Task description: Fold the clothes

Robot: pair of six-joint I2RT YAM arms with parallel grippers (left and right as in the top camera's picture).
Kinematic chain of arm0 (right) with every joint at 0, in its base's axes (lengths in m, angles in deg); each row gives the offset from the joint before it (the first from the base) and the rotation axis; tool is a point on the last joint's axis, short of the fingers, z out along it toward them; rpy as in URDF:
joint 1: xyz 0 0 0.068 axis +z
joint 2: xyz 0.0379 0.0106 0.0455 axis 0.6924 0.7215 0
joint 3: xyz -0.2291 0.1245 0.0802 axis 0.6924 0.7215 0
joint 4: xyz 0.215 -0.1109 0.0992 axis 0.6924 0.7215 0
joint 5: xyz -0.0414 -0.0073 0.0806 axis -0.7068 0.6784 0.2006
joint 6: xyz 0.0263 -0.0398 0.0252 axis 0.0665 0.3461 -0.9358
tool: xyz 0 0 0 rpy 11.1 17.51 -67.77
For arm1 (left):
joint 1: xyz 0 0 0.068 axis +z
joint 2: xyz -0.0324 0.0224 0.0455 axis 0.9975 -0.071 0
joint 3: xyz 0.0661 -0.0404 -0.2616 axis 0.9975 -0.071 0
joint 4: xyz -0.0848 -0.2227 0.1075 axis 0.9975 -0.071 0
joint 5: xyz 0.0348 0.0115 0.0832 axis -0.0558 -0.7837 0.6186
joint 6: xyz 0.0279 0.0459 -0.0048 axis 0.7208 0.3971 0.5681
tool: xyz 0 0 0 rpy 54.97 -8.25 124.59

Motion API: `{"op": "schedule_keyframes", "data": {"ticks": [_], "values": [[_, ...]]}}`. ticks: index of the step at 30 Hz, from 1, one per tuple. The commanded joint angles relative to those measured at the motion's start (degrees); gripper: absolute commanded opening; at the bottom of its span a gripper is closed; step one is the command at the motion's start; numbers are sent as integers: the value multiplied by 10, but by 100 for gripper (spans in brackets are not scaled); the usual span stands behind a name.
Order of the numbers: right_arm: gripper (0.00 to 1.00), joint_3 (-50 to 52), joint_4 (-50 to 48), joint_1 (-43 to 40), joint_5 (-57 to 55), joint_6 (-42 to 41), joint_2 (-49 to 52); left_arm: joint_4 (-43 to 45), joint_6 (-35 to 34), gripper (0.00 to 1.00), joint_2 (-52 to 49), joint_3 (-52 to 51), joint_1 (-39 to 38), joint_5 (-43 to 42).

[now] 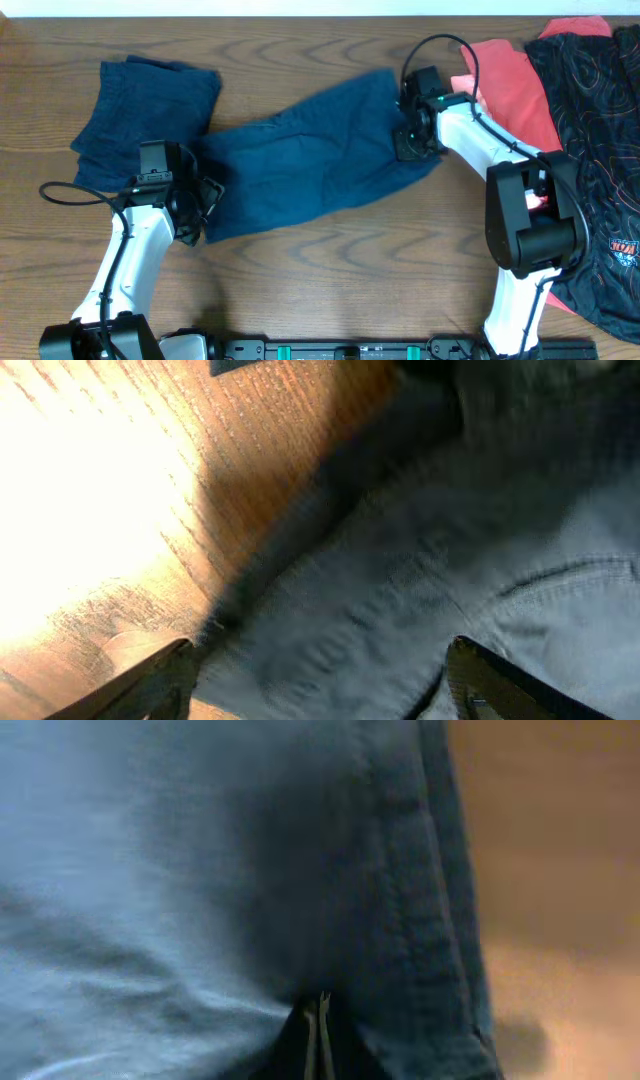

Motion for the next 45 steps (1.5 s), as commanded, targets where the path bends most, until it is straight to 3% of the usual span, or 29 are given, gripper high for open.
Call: {"op": "schedule_keyframes", "data": {"ticks": [1,3,6,11,14,15,17,26,27,28,31,33,36,40,45], "values": [[1,33,61,-43,-172,-96,39,0,14,92,2,-3,2,-7],[1,33,78,-61,-177,-97,36,1,33,98,1,-3,1,-14],[1,33,91,-82,-172,-97,22,8,67,98,0,-3,-2,-25],[3,32,95,-82,-142,-81,-37,61,179,98,-17,-3,-32,-90],[17,32,94,-74,-123,-80,-90,92,207,98,-41,-3,-57,-135],[36,32,94,-71,-116,-80,-110,106,214,98,-52,-3,-66,-155],[49,32,95,-66,-108,-77,-144,126,215,98,-74,-3,-81,-172],[46,32,94,-59,-36,-8,-226,197,214,98,-172,-3,-129,-224],[44,32,94,-59,-20,0,-226,199,212,96,-179,-3,-131,-224],[44,32,94,-59,-6,7,-225,199,212,88,-182,-3,-132,-224],[42,33,94,-58,26,11,-224,201,214,28,-184,-3,-132,-224],[40,33,90,-55,44,16,-224,200,219,6,-179,0,-129,-224],[30,33,86,-44,86,43,-223,157,235,6,-158,13,-120,-224],[1,37,84,-20,124,44,-214,57,271,6,-106,49,-105,-223],[1,63,42,36,203,45,-176,-94,290,6,-31,121,-100,-193]]}}
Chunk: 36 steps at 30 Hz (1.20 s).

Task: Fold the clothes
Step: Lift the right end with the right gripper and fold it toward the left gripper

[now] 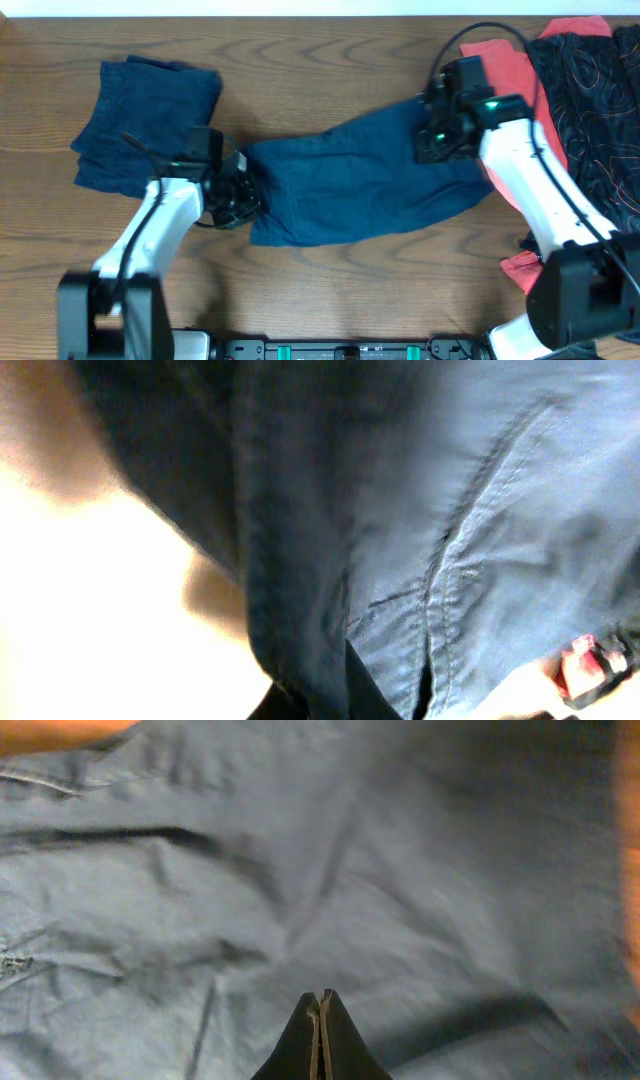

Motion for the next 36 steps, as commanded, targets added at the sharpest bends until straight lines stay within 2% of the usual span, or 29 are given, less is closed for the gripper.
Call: {"op": "schedule_keyframes", "data": {"ticks": [1,5,11,17,19,24,30,36], "values": [[1,23,-18,50,85,10,46,-54,32,5,61,63,4,22],[1,27,-43,121,114,8,110,-102,40,6,110,107,4,22],[1,27,-135,248,211,7,214,-105,32,6,160,135,4,21],[1,25,-279,327,184,-53,245,-108,14,6,180,135,3,-33],[3,13,-287,332,166,-56,242,-117,14,6,180,135,3,-29],[2,-38,-181,297,74,-56,207,-123,16,6,179,130,3,-24],[5,-62,-50,196,-73,-39,126,-125,16,6,179,125,3,-24],[3,-49,51,105,-110,4,117,-125,14,6,179,125,2,-24]]}}
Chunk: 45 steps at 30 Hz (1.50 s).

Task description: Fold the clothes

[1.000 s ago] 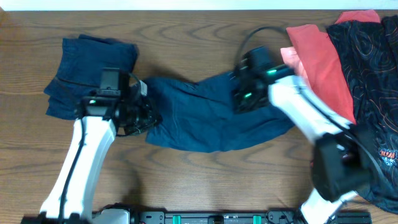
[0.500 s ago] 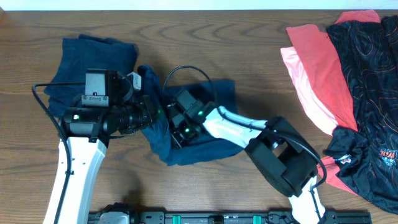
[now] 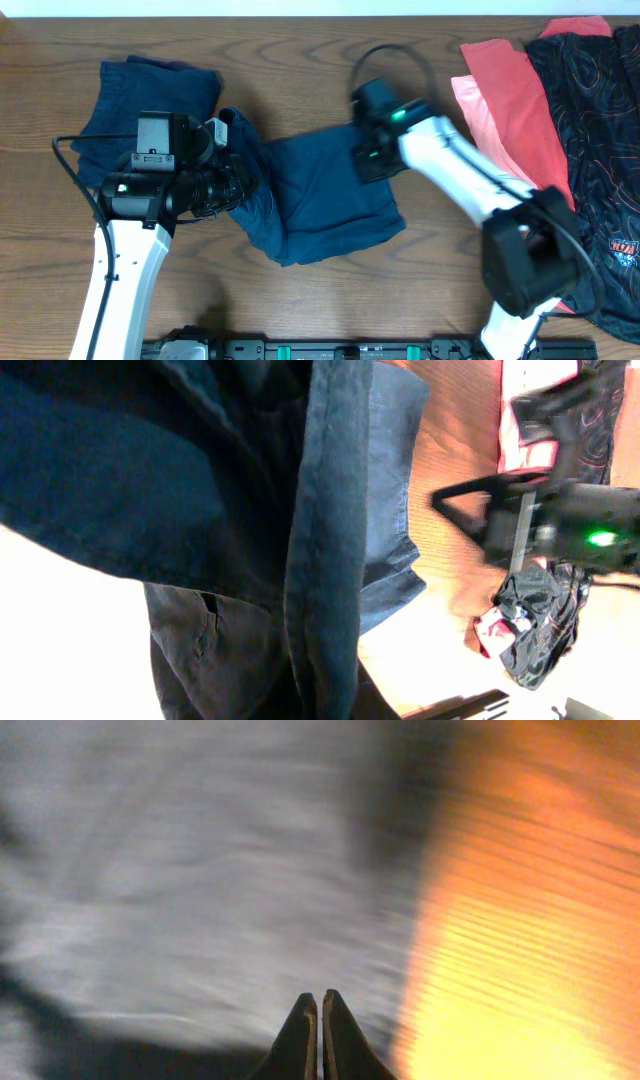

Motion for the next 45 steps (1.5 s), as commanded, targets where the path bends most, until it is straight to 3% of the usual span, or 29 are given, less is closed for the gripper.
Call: {"op": "schedule_keyframes", "data": {"ticks": [1,11,20,22,24,28,32,37,41,45], "values": [[3,20,20,-30,-43,33,5,1,-5,6,4,4,-3,-12],[1,163,-76,-28,18,25,6,68,-27,6,-23,4,-110,-12],[1,173,-81,-21,19,-15,6,184,-71,7,-119,4,-229,-12],[1,172,-75,-23,17,-16,5,223,-81,11,-134,5,-238,-12],[1,162,-45,-30,-5,-31,1,261,-80,25,-137,5,-237,-12],[1,123,21,-62,-109,-82,-38,354,-74,28,-136,5,-201,-2],[1,71,62,-104,-111,-81,-110,399,-74,33,-139,5,-164,88],[4,52,39,-113,20,-20,-202,403,-57,34,-183,5,-149,212],[4,53,38,-82,143,16,-219,418,-45,34,-253,5,-148,215],[4,77,33,-36,171,9,-206,413,-45,34,-326,5,-148,214]]}}
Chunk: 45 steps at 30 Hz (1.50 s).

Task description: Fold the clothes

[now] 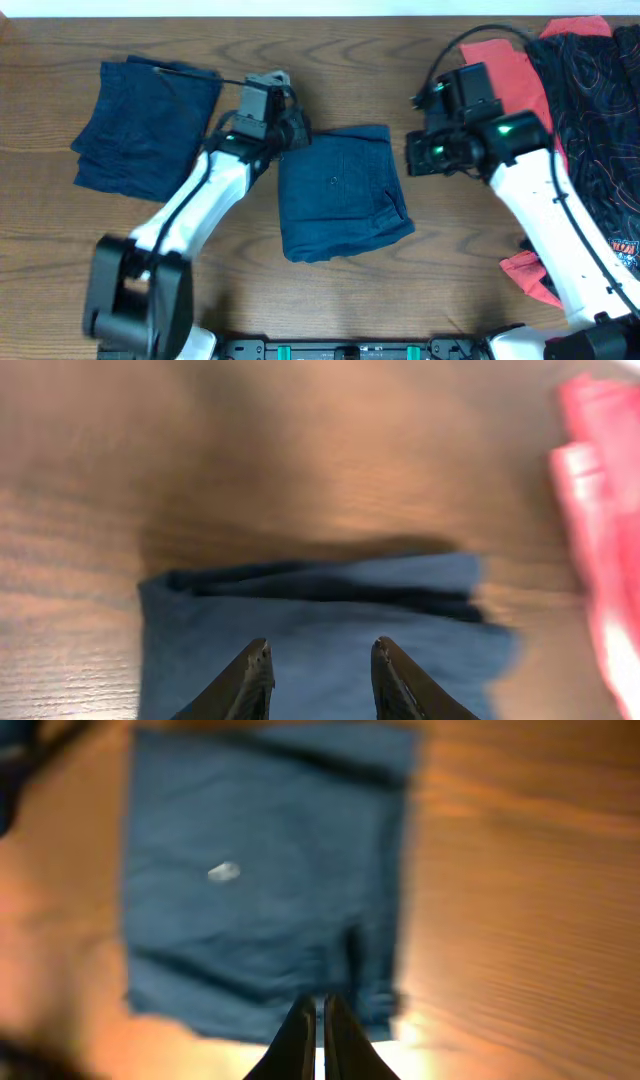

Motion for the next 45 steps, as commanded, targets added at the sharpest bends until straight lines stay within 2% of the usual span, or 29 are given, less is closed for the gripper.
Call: {"op": "schedule_keyframes", "data": {"ticks": [1,4,6,9,13,16,18,23,27,28,30,31,32,35,38,45], "values": [[4,31,0,42,67,12,25,-12,14,34,-53,6,2,21],[4,61,-14,75,67,-7,48,-41,14,35,-90,6,7,21],[5,91,-35,96,68,-9,66,-74,14,41,-103,6,11,21],[6,133,-65,121,67,-8,99,-140,14,41,-105,6,11,21],[4,174,-80,130,49,-9,148,-269,14,31,-105,6,10,15],[2,189,-87,118,-20,-48,184,-367,14,30,-105,6,10,12],[1,188,-99,102,-91,-83,200,-424,14,29,-105,6,10,-19],[6,176,-170,62,-197,-90,197,-482,18,30,-90,6,10,-89],[9,127,-186,44,-198,-30,186,-464,18,32,-40,7,11,-76],[9,109,-177,44,-199,-23,181,-450,19,40,-26,7,12,-71],[10,74,-157,43,-200,-15,168,-412,33,64,3,7,12,-69],[11,58,-147,44,-201,-10,161,-389,47,79,15,7,12,-68],[11,42,-136,44,-201,-8,153,-363,69,99,26,7,12,-68],[14,8,-110,44,-199,-8,122,-282,132,98,43,7,12,-62],[19,0,-87,44,-198,-8,84,-226,153,98,38,6,12,-3],[21,1,-29,44,-198,-8,18,-191,175,98,-22,6,31,28]]}}
